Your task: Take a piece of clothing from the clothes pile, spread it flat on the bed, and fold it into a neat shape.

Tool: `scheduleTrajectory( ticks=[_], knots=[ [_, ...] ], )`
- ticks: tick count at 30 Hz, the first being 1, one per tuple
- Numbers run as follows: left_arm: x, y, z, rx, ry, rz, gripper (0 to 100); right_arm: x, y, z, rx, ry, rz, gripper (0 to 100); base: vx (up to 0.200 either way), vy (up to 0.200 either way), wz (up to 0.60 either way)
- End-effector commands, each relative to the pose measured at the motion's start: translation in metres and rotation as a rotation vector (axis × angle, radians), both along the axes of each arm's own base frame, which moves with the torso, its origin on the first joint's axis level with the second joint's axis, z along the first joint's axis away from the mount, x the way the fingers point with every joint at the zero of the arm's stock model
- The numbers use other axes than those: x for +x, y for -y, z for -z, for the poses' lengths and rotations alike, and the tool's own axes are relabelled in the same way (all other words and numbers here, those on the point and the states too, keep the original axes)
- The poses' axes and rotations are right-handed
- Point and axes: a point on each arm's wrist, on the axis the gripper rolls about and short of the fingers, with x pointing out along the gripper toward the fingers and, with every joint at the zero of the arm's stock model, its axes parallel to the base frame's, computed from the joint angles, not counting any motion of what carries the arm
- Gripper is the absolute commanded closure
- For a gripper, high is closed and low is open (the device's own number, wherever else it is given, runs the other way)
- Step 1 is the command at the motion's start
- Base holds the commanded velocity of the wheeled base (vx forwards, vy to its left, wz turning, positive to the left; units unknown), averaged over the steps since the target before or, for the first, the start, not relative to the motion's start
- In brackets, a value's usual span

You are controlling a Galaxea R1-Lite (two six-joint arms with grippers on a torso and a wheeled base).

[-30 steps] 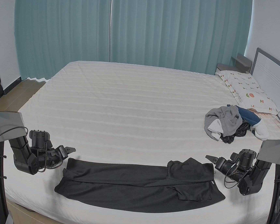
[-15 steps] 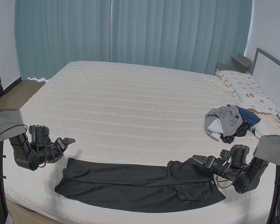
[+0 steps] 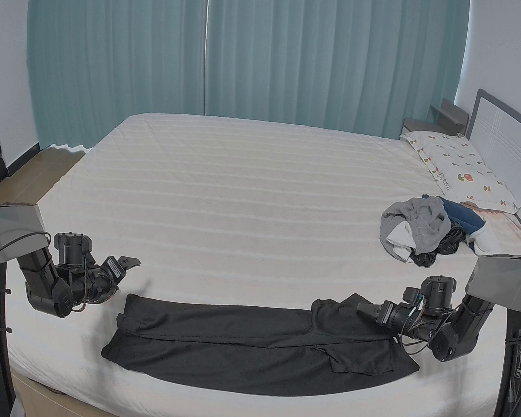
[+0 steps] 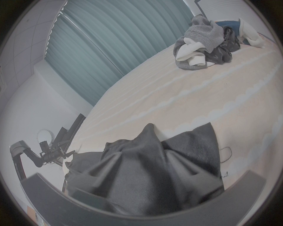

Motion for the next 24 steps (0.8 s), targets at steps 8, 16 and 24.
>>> scheduleTrajectory(
  ticks=[8, 16, 24],
  knots=[
    [-0.001, 0.000, 0.000, 0.000, -0.002, 0.000, 0, -0.021, 0.013, -0.019, 0.002, 0.010, -0.035, 100, 0.000, 0.000, 0.00],
    [-0.002, 0.000, 0.001, 0.003, -0.005, 0.004, 0, -0.039, 0.036, -0.032, 0.055, -0.004, -0.058, 100, 0.000, 0.000, 0.00],
    [-0.005, 0.000, -0.005, 0.007, 0.005, 0.006, 0, -0.057, 0.028, -0.023, 0.003, -0.034, -0.139, 100, 0.000, 0.000, 0.00]
  ],
)
